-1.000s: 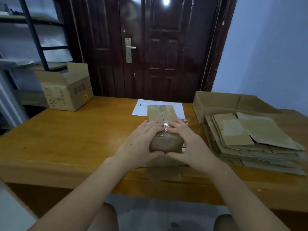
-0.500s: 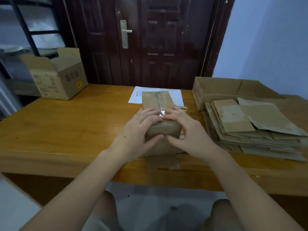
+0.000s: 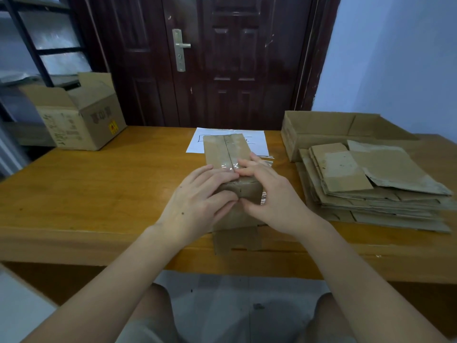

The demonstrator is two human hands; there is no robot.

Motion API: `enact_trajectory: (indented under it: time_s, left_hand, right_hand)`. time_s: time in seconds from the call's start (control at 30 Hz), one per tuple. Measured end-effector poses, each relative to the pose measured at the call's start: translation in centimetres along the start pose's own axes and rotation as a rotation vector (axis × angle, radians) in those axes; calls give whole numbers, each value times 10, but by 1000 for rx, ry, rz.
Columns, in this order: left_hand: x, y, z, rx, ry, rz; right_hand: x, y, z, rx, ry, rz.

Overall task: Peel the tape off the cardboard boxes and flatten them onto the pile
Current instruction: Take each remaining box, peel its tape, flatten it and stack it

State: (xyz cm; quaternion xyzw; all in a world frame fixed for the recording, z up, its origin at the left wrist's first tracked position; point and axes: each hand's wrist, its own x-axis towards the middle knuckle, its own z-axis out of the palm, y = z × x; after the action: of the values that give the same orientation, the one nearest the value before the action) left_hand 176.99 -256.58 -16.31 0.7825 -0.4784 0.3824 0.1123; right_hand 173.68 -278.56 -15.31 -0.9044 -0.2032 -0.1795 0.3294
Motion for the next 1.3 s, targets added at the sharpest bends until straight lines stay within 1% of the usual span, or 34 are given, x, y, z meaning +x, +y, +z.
enact_trajectory:
  time_s: [0.27,0.4,0.43,0.5,0.57,0.63,0.7,0.8,1.1,1.3]
  left_hand:
    - [2,8,7,105,13,-27]
    - [2,10,12,78,36,-78]
    - [3,9,11,31,49,-106]
    - [4,7,4,-95,44,-221]
    - [4,2,-5,-145,-38,-321]
    - [2,-5,-9,-146,-133,-317]
    - [1,-10,-10,-159,-180,-306]
    - [0,-11,-9,-175,-162,-328]
    - [0,-6,-4,-207,-103,-362]
    - [1,-3,-4,-213,-85,-381]
  right_hand:
    - [0,-2,4,-16,10,12]
    - [0,-1,1,-32,-1,2]
    - [0,-1,0,-39,-9,0]
    - [1,1,-3,-52,-24,-6]
    - [1,3,-4,-73,-29,-15]
    - [2,3,-5,-83,-26,-28]
    - [3,3,-6,-94,-18,-42]
    - [4,3,-6,-117,-4,-58]
    - [4,4,-7,-85,-16,-57]
    - [1,2,-6,-154,-11,-83]
